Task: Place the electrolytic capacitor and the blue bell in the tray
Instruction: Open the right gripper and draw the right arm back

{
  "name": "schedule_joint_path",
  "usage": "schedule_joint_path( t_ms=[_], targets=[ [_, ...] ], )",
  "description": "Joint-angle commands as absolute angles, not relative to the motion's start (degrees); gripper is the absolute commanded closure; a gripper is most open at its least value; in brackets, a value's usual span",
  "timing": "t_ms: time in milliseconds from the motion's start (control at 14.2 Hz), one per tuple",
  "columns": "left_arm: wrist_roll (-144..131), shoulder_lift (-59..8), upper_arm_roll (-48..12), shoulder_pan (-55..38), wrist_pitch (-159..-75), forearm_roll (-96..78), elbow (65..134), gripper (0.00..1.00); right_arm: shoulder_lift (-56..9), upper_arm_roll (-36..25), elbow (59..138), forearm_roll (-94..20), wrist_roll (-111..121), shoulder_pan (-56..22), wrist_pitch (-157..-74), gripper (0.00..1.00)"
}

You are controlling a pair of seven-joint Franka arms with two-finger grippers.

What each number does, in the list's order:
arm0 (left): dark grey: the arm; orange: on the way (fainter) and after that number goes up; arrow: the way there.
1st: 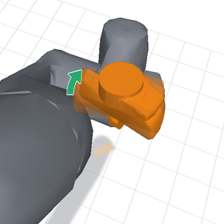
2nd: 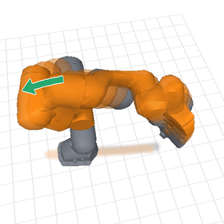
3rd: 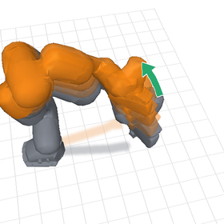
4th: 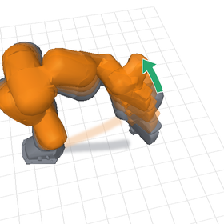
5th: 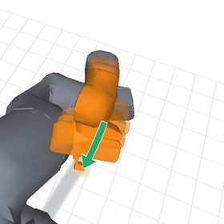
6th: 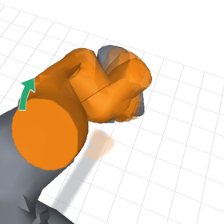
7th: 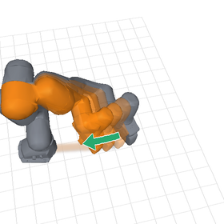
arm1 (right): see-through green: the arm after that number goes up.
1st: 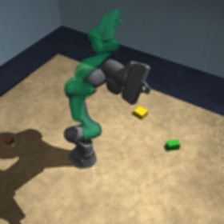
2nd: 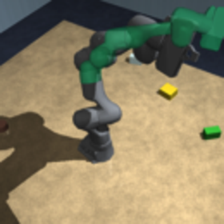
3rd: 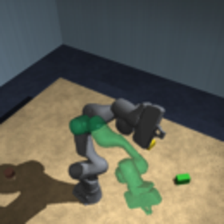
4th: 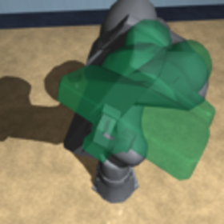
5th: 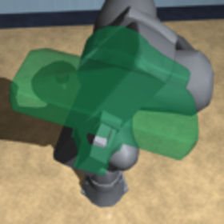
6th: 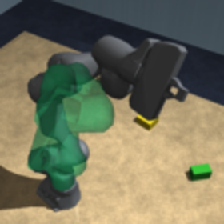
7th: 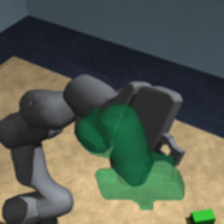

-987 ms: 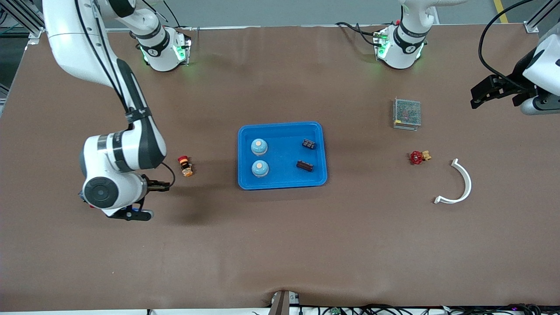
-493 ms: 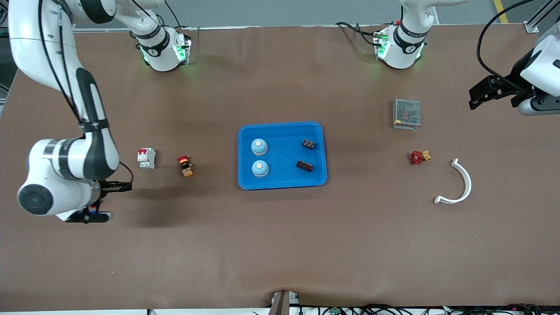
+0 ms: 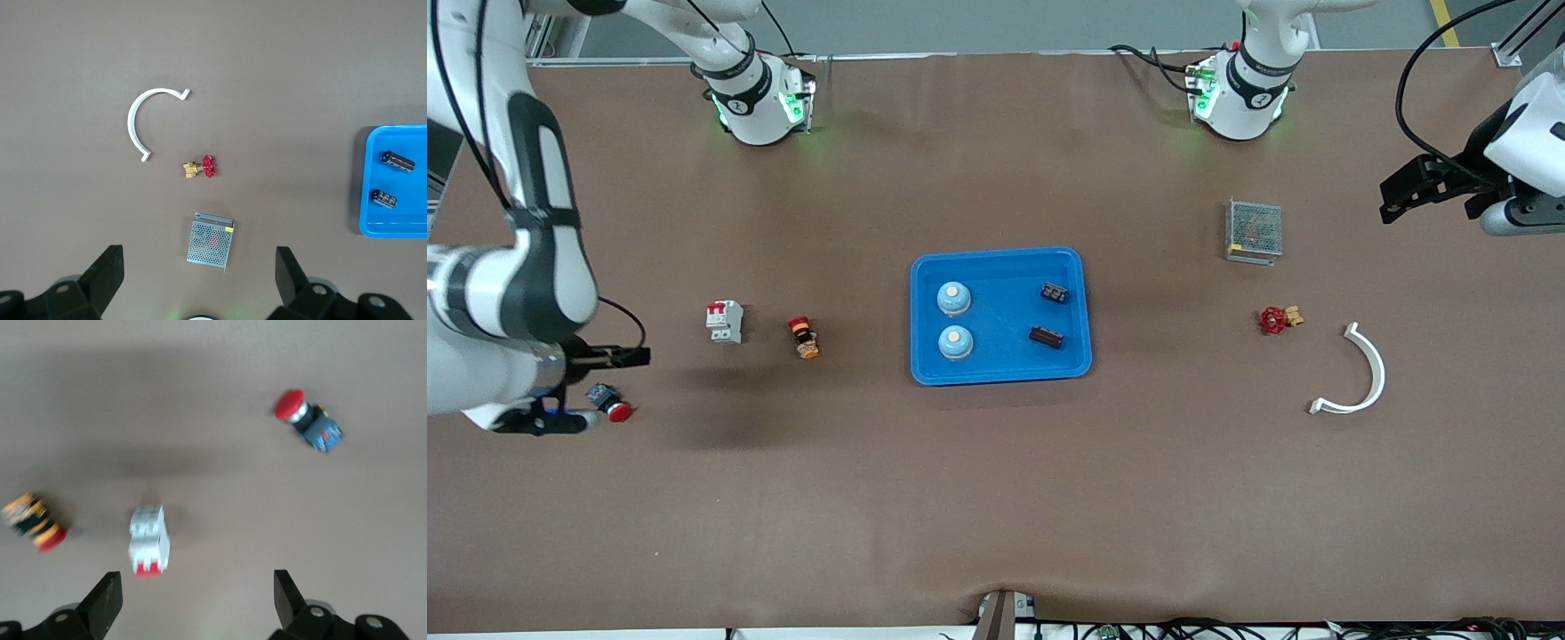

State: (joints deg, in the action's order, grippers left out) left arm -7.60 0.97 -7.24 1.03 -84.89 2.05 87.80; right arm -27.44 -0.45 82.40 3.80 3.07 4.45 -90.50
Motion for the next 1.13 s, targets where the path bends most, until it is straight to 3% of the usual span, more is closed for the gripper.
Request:
schedule_joint_path(
  t_ms=[0, 211, 423, 775, 1057],
  targets=[
    [-7.8, 0.7, -7.5, 1.1, -85.5, 1.2, 87.8, 0.00, -16.0, 1.3, 87.8, 3.7, 3.0, 5.5, -88.2, 0.00],
    [-7.8, 0.9, -7.6, 1.2, -85.3, 1.4, 87.9, 0.00, -6.5, 1.1, 91.0, 3.7, -0.6, 2.7, -88.7, 0.00],
    [-7.9, 1.1, -7.8, 1.3, -85.3, 1.2, 87.9, 0.00, -1.0, 1.9, 90.7, 3.8, -6.0, 0.7, -88.6, 0.00],
    [-7.9, 1.3, -7.9, 1.3, -85.2, 1.2, 88.0, 0.00, 0.6, 2.9, 84.5, 3.8, -6.1, 0.8, -88.3, 0.00],
    [-7.9, 1.7, -8.0, 1.5, -84.6, 0.9, 88.0, 0.00, 0.7, 2.1, 83.8, 0.1, -6.1, 2.1, -89.1, 0.00]
  ],
)
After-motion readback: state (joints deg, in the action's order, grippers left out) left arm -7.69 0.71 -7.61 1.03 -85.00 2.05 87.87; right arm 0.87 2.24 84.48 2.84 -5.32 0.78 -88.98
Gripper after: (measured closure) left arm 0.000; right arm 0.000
